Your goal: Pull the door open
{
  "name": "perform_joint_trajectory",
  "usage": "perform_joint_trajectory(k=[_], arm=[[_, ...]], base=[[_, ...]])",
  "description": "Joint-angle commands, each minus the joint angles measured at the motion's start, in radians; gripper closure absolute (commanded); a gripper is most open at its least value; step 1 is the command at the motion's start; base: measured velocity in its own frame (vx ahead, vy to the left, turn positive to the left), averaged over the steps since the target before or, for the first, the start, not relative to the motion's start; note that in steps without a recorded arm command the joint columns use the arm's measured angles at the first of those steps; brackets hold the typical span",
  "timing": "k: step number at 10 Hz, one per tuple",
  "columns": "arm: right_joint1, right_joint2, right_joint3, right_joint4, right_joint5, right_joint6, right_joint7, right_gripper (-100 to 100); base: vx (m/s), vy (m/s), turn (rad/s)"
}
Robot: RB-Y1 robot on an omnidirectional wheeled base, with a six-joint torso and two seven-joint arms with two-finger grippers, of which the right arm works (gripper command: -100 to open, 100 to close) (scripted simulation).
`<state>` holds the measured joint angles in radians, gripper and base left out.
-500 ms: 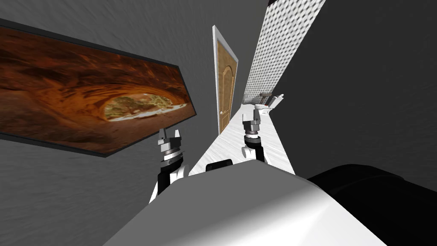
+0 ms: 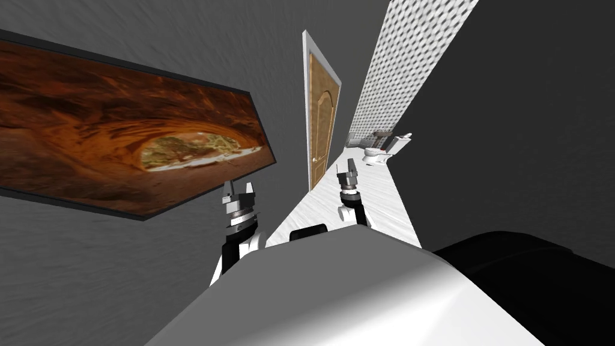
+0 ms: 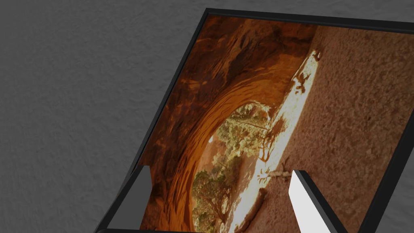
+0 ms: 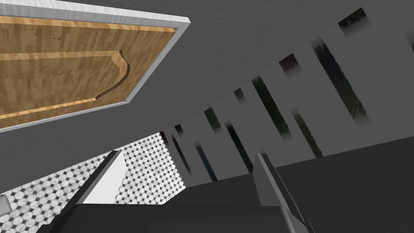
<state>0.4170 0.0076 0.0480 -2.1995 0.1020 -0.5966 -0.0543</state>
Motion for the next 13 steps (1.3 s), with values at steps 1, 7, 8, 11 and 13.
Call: perform_joint_trajectory(k=[1,7,8,11,13], arm=[[-0.019,-0.012,-0.004,0.031,-0.005,0.005,-0.004,-100],[-0.070,-0.051,-0.003,0.161,-0.022,-0.007,-0.015,-100],[-0.080,-0.058,-0.003,0.188,-0.025,-0.009,-0.017,-100],[-0.111,-0.079,-0.003,0.267,-0.035,-0.016,-0.023,-100],[-0.133,-0.093,-0.003,0.324,-0.042,-0.021,-0.027,-100]], base=[[0.065,-0.096,0.089],[0.062,-0.081,0.106],[0.066,-0.097,0.108],[0.066,-0.123,0.130],[0.071,-0.108,0.144]])
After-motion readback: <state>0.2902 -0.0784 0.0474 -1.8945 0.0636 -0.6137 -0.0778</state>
